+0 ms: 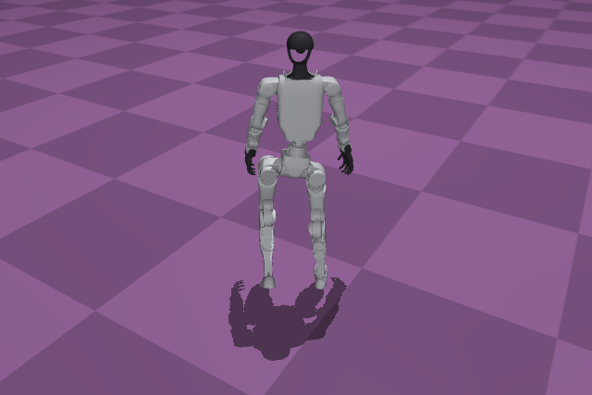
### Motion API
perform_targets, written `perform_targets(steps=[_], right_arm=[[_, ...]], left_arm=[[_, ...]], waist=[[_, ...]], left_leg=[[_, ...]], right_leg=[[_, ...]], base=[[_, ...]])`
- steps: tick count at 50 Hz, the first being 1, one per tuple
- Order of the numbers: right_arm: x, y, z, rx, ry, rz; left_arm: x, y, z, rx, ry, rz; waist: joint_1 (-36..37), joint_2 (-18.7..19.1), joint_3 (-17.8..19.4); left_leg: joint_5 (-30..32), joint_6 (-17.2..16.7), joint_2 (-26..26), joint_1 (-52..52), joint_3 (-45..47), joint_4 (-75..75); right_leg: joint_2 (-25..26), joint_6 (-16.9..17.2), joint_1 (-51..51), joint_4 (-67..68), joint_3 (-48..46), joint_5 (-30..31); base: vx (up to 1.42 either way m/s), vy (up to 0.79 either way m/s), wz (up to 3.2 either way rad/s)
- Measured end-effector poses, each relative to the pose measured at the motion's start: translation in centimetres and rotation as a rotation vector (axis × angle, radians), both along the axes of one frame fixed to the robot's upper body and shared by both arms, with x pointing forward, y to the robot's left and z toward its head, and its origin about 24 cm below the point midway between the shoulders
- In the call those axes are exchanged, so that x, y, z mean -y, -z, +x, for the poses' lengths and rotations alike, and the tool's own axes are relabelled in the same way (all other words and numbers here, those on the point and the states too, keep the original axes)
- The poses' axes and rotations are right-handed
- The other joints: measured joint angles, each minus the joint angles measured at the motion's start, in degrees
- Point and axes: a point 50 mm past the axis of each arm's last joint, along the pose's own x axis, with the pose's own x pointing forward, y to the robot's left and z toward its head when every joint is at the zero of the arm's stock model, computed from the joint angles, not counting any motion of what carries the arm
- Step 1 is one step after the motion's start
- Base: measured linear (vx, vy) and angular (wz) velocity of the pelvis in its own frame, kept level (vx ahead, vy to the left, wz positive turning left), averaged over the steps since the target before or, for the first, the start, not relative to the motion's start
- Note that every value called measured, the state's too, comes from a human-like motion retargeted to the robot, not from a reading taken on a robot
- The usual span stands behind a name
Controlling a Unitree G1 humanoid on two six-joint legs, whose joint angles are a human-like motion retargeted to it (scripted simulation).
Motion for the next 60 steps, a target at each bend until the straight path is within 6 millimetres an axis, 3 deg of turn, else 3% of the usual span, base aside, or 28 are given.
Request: perform_targets(steps=[3,5,8,10,12,16,19,21,23,25,28,31,34,37,40,42,47,50,52,55,57,60], right_arm=[[1.1,-1.9,3.7,0.096,-0.029,-0.046],[1.8,-3.4,6.0,0.143,-0.052,-0.070],[2.8,-5.7,9.1,0.218,-0.082,-0.117],[3.3,-7.5,11.1,0.295,-0.091,-0.160],[3.6,-9.1,12.7,0.391,-0.085,-0.197],[3.4,-11.1,14.6,0.545,-0.076,-0.212],[2.5,-10.9,14.8,0.563,-0.103,-0.172],[1.7,-9.9,14.1,0.527,-0.131,-0.131],[1.1,-8.3,12.6,0.463,-0.161,-0.089],[0.7,-6.4,10.3,0.376,-0.186,-0.047],[-0.4,-3.6,6.7,0.285,-0.207,0.062],[-0.9,-1.0,2.2,0.127,-0.178,0.101],[-1.3,0.9,-2.4,-0.023,-0.134,0.125],[-1.8,2.1,-6.4,-0.148,-0.087,0.157],[-2.3,2.7,-9.1,-0.228,-0.049,0.191],[-2.5,2.8,-10.0,-0.251,-0.035,0.204],[-2.1,2.7,-9.8,-0.229,-0.022,0.190],[-2.0,2.6,-9.2,-0.209,-0.022,0.180],[-1.7,2.4,-8.5,-0.190,-0.018,0.164],[-1.2,2.1,-7.2,-0.156,-0.007,0.118],[-0.8,1.9,-6.3,-0.141,0.003,0.084],[-0.4,1.5,-4.8,-0.126,0.018,0.047]], left_arm=[[-2.7,1.7,-7.2,-0.250,-0.183,0.061],[-4.5,1.8,-11.2,-0.355,-0.297,0.087],[-7.0,1.2,-15.5,-0.391,-0.466,0.118],[-8.4,0.6,-17.6,-0.368,-0.566,0.137],[-9.3,0.1,-19.7,-0.359,-0.620,0.159],[-9.0,-0.5,-24.2,-0.432,-0.659,0.194],[-7.1,-0.3,-26.4,-0.533,-0.692,0.172],[-5.5,0.2,-26.7,-0.575,-0.707,0.120],[-4.1,0.9,-25.9,-0.574,-0.702,0.044],[-3.2,1.7,-23.7,-0.516,-0.661,-0.046],[-3.1,2.4,-16.7,-0.281,-0.529,-0.099],[-3.1,1.5,-8.2,-0.049,-0.369,-0.156],[-2.4,-1.4,0.3,0.186,-0.156,-0.175],[-0.9,-5.8,7.4,0.421,0.057,-0.172],[1.0,-10.8,12.5,0.643,0.207,-0.182],[2.2,-13.7,14.5,0.768,0.260,-0.208],[3.6,-18.4,16.6,0.980,0.294,-0.276],[3.3,-18.2,16.2,0.992,0.280,-0.261],[2.9,-16.6,15.4,0.940,0.251,-0.241],[1.7,-12.7,13.1,0.791,0.165,-0.206],[0.6,-9.2,10.5,0.637,0.089,-0.165],[-1.2,-4.0,5.0,0.350,-0.013,-0.093]], waist=[[3.52,-0.32,0.62],[6.56,-1.10,1.24],[11.51,-2.40,2.34],[14.61,-2.28,3.48],[16.49,0.10,4.29],[16.67,5.11,4.63],[15.03,6.45,4.25],[13.52,7.24,4.22],[11.92,8.60,4.68],[10.90,10.06,4.91],[9.14,10.73,3.67],[6.93,10.62,2.56],[4.23,10.87,2.38],[1.06,11.41,2.41],[-2.32,11.77,2.56],[-4.45,11.49,2.88],[-8.93,7.38,5.48],[-8.70,5.34,6.53],[-6.98,4.57,6.64],[-3.07,3.81,6.46],[-0.16,3.18,6.43],[3.62,1.06,6.05]], left_leg=[[-6.36,5.24,5.61,-5.34,9.56,3.94],[-9.85,6.31,6.29,-6.69,14.34,0.46],[-10.19,3.98,4.49,-5.50,20.86,-15.11],[-7.97,0.65,3.58,-1.98,26.73,-30.58],[-5.59,-3.70,4.46,2.07,33.95,-44.70],[-2.09,-10.53,6.13,6.43,45.41,-60.46],[-1.89,-10.98,6.45,7.98,45.46,-62.27],[-2.72,-10.52,6.53,10.28,43.00,-62.27],[-4.02,-10.77,7.03,13.85,40.45,-62.17],[-6.38,-11.51,8.62,16.64,38.37,-60.19],[-9.25,-8.99,9.69,16.86,32.83,-56.67],[-10.98,-6.96,8.89,16.61,26.18,-55.21],[-12.26,-5.97,8.04,17.44,19.02,-54.54],[-12.67,-5.81,7.49,18.58,11.71,-54.42],[-12.36,-6.32,7.12,19.54,4.69,-54.64],[-12.05,-6.76,6.42,20.41,0.39,-54.84],[-12.18,-7.63,1.63,25.59,-9.80,-55.30],[-12.79,-7.94,0.38,29.15,-13.77,-55.71],[-12.74,-7.44,-0.15,30.53,-15.42,-55.48],[-11.61,-6.26,-1.09,31.36,-17.51,-53.85],[-9.89,-5.91,-1.90,30.75,-18.77,-50.53],[-6.91,-5.75,-5.08,24.68,-18.70,-37.62]], right_leg=[[0.77,-1.55,2.23,-0.27,-1.83,-1.77],[0.87,-2.15,3.47,-0.57,-2.26,-2.64],[0.91,-1.95,4.68,-1.01,-1.97,-3.63],[1.94,-1.37,5.83,-1.16,-1.46,-4.24],[5.29,-1.29,8.02,-0.92,-1.50,-5.10],[11.33,-2.26,12.57,0.22,-2.44,-6.42],[12.51,-3.49,14.41,2.50,-3.08,-6.10],[12.69,-4.54,15.36,5.68,-3.66,-4.67],[12.87,-5.59,15.98,11.42,-4.70,-1.71],[12.54,-6.14,13.93,21.98,-5.64,2.26],[11.18,-5.94,5.14,40.69,-5.32,8.24],[10.41,-5.49,-3.93,53.99,-3.84,8.09],[8.85,-7.59,-9.95,59.14,-4.39,3.28],[8.43,-9.17,-13.95,56.50,-4.10,0.60],[9.13,-9.56,-16.22,47.02,-2.32,-1.45],[9.18,-8.98,-15.97,36.78,-0.74,-1.17],[6.15,-2.50,-10.03,7.27,7.28,3.64],[5.26,2.82,-8.31,0.55,12.49,2.91],[5.14,4.66,-7.24,-0.37,14.63,4.93],[4.15,4.13,-5.04,-0.43,13.47,6.65],[3.31,2.98,-3.12,-0.25,11.86,4.63],[0.64,1.94,-0.63,-0.06,9.95,1.79]], base=[[0.45,-0.18,0.36],[0.45,-0.14,-0.05],[0.45,-0.08,-0.30],[0.46,-0.02,-0.40],[0.49,0.02,-0.17],[0.50,0.06,0.24],[0.50,0.11,0.48],[0.54,0.15,0.65],[0.56,0.18,0.81],[0.55,0.19,0.92],[0.49,0.16,1.30],[0.43,0.12,1.80],[0.40,0.08,2.15],[0.37,0.02,2.32],[0.36,-0.04,2.29],[0.37,-0.08,2.14],[0.43,-0.15,1.95],[0.47,-0.20,1.23],[0.45,-0.23,0.70],[0.45,-0.22,0.43],[0.45,-0.23,0.41],[0.42,-0.23,0.66]])
